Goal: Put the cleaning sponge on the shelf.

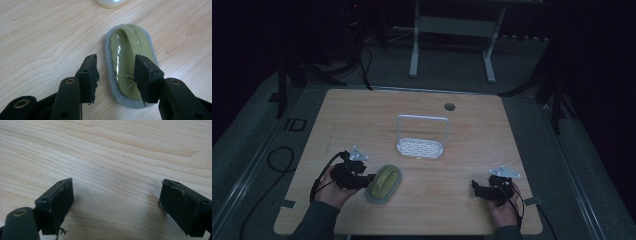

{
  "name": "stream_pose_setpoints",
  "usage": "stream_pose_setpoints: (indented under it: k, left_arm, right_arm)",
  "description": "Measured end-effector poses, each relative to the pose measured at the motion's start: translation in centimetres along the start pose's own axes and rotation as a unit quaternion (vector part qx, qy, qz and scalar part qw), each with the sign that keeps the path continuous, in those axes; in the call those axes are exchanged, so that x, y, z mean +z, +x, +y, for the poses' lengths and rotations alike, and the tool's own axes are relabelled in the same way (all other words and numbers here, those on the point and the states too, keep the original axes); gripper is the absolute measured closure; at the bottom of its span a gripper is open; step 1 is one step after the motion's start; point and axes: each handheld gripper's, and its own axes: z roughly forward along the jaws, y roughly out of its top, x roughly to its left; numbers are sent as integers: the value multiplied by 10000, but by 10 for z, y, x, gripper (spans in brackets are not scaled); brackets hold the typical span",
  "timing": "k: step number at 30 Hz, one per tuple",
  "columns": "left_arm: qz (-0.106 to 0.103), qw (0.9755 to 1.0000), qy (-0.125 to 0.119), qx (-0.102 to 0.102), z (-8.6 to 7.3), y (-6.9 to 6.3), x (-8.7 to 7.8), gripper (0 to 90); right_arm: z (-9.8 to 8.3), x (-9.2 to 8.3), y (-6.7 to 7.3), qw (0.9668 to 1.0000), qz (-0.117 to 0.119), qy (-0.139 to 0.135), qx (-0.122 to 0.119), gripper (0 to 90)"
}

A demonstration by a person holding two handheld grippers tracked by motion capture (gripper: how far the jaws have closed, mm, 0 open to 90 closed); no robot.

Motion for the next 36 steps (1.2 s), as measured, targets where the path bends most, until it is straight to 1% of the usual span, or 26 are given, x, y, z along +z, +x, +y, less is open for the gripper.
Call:
stream_pose_setpoints:
  k: [2, 8, 16, 17, 22, 29, 32, 36]
  left_arm:
    - [-4, 10000, 50, 58, 2, -1, 1, 536]
    - [-59, 9997, 192, 129, 7, -6, 1, 533]
    - [-159, 9990, 401, 138, 14, -9, 5, 530]
    - [-171, 9989, 428, 103, 15, -10, 6, 530]
    - [-213, 9982, 544, 94, 20, -11, 8, 528]
    - [-311, 9971, 695, 30, 26, -14, 15, 529]
    - [-322, 9966, 761, -1, 29, -15, 17, 531]
    - [-378, 9955, 846, -200, 32, -14, 20, 534]
  right_arm:
    - [0, 0, 0, 10000, 0, 0, -3, 118]
    - [0, 0, 0, 10000, 0, 0, 1, 118]
    - [0, 0, 0, 10000, 0, -1, -1, 118]
    - [0, 0, 0, 10000, 0, 0, -1, 118]
    - [0, 0, 0, 10000, 0, 0, 0, 118]
    - [0, 0, 0, 10000, 0, 0, 1, 118]
    - [0, 0, 0, 10000, 0, 0, 0, 118]
    - [0, 0, 0, 10000, 1, 0, 0, 118]
